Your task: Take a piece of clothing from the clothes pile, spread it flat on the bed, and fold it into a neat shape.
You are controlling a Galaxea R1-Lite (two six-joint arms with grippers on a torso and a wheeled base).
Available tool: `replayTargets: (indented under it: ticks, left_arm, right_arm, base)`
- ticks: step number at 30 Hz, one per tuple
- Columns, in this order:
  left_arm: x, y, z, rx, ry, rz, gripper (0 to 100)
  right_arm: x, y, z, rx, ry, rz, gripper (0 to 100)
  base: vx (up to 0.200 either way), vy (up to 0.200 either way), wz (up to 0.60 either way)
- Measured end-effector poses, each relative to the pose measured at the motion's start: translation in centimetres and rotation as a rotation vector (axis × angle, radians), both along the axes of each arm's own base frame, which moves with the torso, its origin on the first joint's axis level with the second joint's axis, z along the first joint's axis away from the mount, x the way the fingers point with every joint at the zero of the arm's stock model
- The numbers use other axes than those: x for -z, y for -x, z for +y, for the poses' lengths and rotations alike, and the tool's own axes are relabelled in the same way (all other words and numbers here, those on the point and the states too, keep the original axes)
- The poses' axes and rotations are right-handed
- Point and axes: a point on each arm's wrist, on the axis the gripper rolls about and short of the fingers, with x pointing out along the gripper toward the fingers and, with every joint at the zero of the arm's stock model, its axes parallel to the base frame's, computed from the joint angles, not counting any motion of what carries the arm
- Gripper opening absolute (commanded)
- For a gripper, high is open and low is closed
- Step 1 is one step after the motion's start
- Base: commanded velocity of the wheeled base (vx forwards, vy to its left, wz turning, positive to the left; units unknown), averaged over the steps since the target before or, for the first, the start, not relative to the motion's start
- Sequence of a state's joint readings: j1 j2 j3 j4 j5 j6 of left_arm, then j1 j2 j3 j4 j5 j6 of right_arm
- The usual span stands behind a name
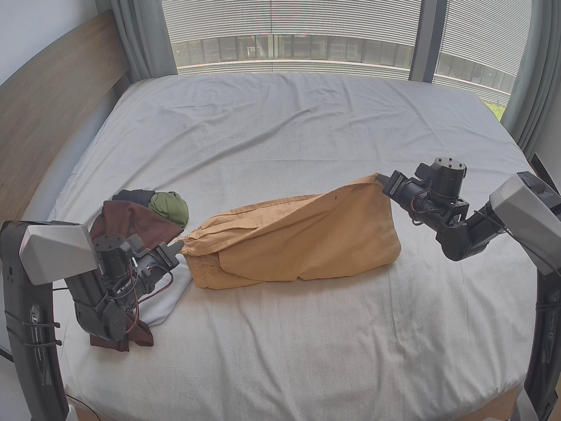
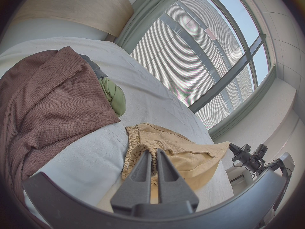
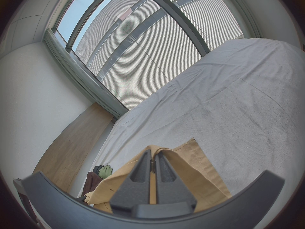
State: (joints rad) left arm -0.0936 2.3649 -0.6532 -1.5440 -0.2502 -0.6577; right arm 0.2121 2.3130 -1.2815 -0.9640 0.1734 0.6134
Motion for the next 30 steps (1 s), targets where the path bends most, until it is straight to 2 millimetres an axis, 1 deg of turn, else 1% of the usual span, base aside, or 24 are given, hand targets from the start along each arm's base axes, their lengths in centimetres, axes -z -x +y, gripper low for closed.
replayTargets:
  ticks: [2, 9, 25, 26, 27, 28, 30]
  left_arm:
    - [-0.1, -0.4, 0.0, -0.004, 0.018, -0.008, 0]
    - [-0.4, -0.9, 0.0, -0.008, 0.026, -0.029, 0]
    - [0.0, -1.9, -0.2, -0.006, 0.027, -0.045, 0]
    - [0.0, -1.9, -0.2, -0.005, 0.028, -0.047, 100]
    - [0.1, -1.9, -0.2, -0.005, 0.028, -0.048, 100]
    - [0.1, -2.0, -0.2, -0.005, 0.029, -0.048, 100]
    - [0.0, -2.1, -0.2, -0.005, 0.029, -0.052, 100]
  right_arm:
    - [0.1, -0.5, -0.2, 0.007, -0.002, -0.009, 0]
    - [0.4, -1.4, -0.6, 0.018, -0.004, -0.023, 0]
    - [1.2, -2.5, -0.8, 0.025, 0.015, -0.039, 0]
    - [1.2, -2.5, -0.7, 0.025, 0.013, -0.046, 0]
    - [1.2, -2.5, -0.8, 0.026, 0.012, -0.050, 0]
    - [1.2, -2.5, -0.8, 0.026, 0.012, -0.051, 100]
    - [1.0, -2.6, -0.8, 0.026, 0.009, -0.066, 100]
  base:
    - [0.000, 0.000, 0.00]
    - [0.000, 0.000, 0.00]
    - [0.000, 0.000, 0.00]
    - [0.000, 0.000, 0.00]
    - [0.000, 0.000, 0.00]
    - [0.000, 0.000, 0.00]
    - [0.000, 0.000, 0.00]
